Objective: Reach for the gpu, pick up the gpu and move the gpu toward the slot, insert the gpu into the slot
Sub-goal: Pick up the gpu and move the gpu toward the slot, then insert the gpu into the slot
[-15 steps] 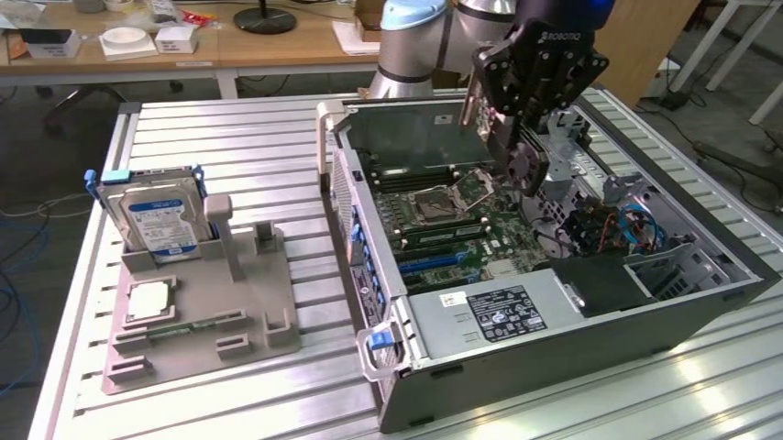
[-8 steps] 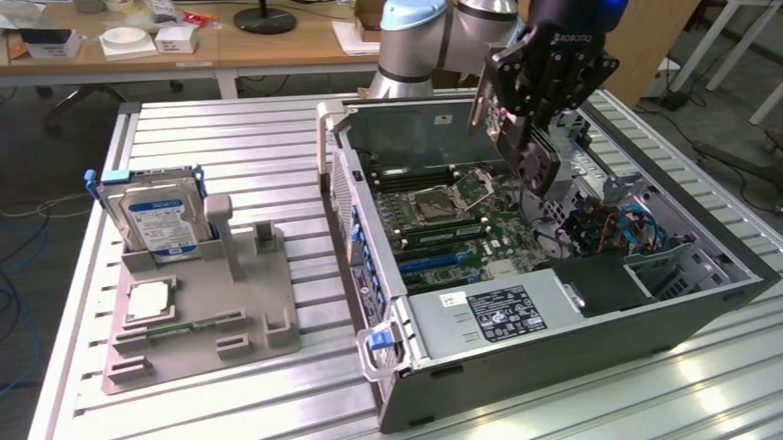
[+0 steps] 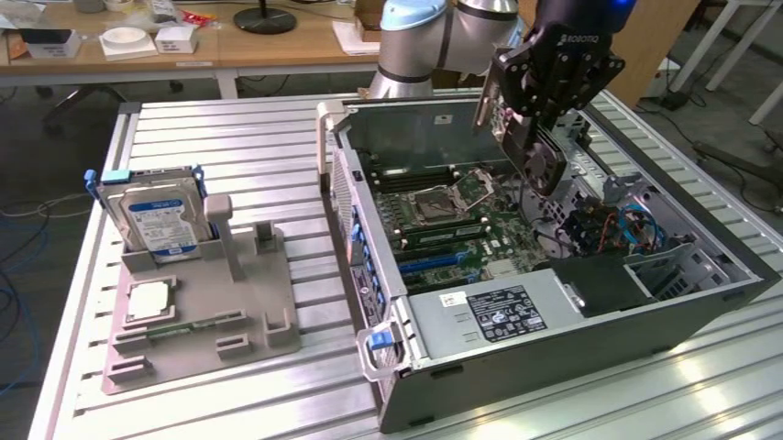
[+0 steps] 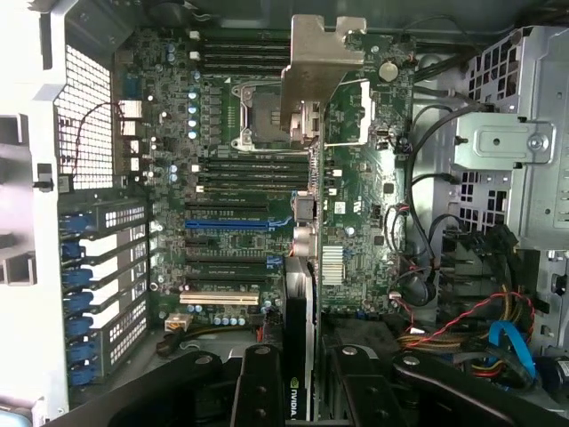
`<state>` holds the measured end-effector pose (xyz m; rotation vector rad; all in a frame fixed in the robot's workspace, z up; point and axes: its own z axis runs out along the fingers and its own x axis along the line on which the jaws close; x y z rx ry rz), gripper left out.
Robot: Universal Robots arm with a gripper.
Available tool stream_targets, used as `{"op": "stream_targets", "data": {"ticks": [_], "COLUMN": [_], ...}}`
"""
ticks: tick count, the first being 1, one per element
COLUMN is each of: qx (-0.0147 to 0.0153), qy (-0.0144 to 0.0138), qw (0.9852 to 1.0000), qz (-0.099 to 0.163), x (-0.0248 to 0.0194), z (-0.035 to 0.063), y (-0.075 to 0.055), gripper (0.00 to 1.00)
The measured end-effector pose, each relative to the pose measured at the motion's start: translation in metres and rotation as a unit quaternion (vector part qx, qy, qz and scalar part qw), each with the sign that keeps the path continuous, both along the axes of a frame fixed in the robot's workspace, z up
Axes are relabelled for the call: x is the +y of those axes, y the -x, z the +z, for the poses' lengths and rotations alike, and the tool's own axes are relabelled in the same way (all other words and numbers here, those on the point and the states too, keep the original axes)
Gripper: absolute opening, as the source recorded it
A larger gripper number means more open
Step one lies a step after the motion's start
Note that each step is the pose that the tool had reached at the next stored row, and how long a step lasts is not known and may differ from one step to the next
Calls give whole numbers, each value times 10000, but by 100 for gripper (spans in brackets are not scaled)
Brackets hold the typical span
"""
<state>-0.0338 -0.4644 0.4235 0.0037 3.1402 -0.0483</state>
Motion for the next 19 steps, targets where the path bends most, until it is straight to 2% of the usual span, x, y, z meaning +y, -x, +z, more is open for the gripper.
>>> {"op": "stream_targets", "data": {"ticks": [13,16,19], "qx": [0,0,0], "qy": [0,0,0], "qw": [10000,9998,9989], "qz": [19,221,470], "x": [0,0,0], "z": [0,-1,0], "y": [0,-1,0], "gripper": [26,26,26]}}
